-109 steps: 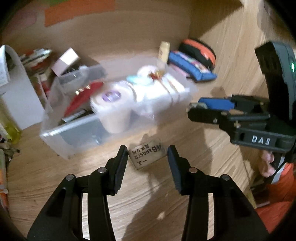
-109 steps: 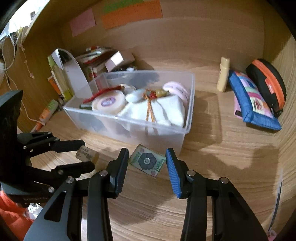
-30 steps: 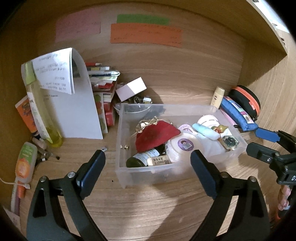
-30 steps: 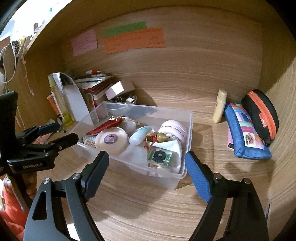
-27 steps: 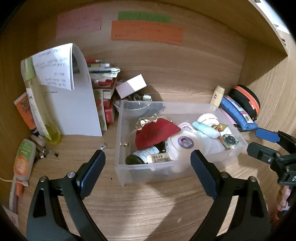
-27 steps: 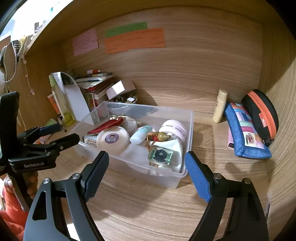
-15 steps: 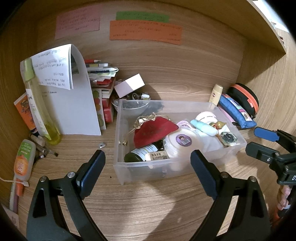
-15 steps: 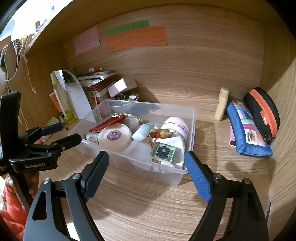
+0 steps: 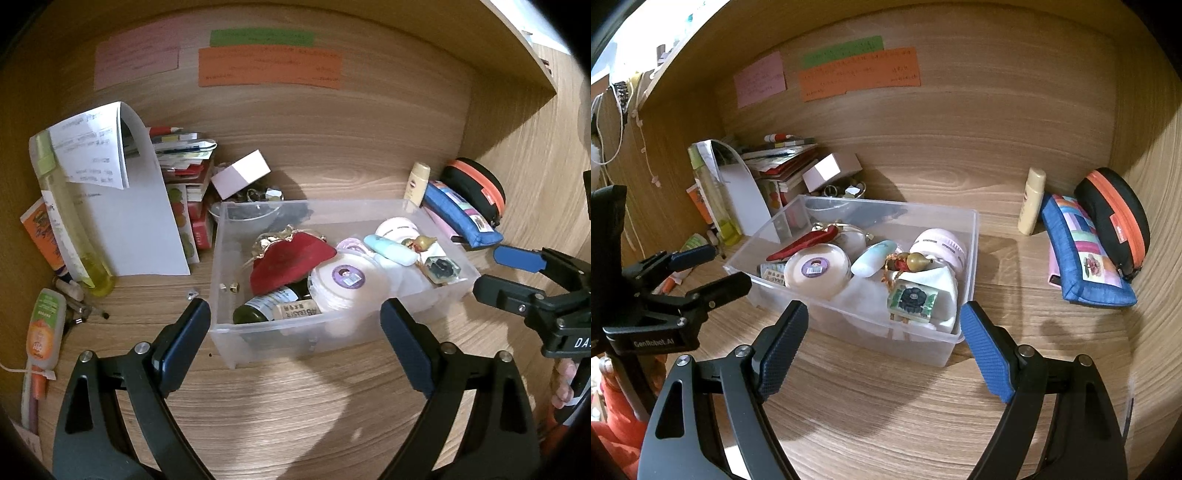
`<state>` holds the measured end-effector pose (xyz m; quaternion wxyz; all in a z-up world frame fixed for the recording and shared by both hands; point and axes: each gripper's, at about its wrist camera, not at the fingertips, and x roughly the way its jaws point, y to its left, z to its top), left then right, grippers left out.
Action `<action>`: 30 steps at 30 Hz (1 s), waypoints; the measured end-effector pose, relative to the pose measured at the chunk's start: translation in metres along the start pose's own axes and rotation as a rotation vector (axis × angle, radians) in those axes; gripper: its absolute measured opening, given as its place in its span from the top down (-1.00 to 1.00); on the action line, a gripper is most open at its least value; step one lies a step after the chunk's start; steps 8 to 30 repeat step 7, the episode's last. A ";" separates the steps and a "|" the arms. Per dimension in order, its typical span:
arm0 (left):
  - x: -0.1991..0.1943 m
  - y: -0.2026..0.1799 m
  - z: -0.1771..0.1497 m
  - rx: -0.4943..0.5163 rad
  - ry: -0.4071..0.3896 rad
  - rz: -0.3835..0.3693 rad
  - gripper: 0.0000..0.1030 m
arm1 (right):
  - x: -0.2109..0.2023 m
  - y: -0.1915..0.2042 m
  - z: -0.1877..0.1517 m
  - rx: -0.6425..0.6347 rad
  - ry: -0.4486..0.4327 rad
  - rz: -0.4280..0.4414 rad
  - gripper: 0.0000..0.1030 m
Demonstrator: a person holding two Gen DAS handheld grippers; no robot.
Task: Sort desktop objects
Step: 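Withdraw both open tools back from the bin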
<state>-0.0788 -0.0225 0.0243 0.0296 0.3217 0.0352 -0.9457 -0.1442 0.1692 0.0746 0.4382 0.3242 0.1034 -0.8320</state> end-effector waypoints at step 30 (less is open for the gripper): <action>0.001 -0.003 -0.001 0.001 -0.010 -0.002 -0.83 | 0.001 0.001 0.000 0.001 0.004 0.000 -0.60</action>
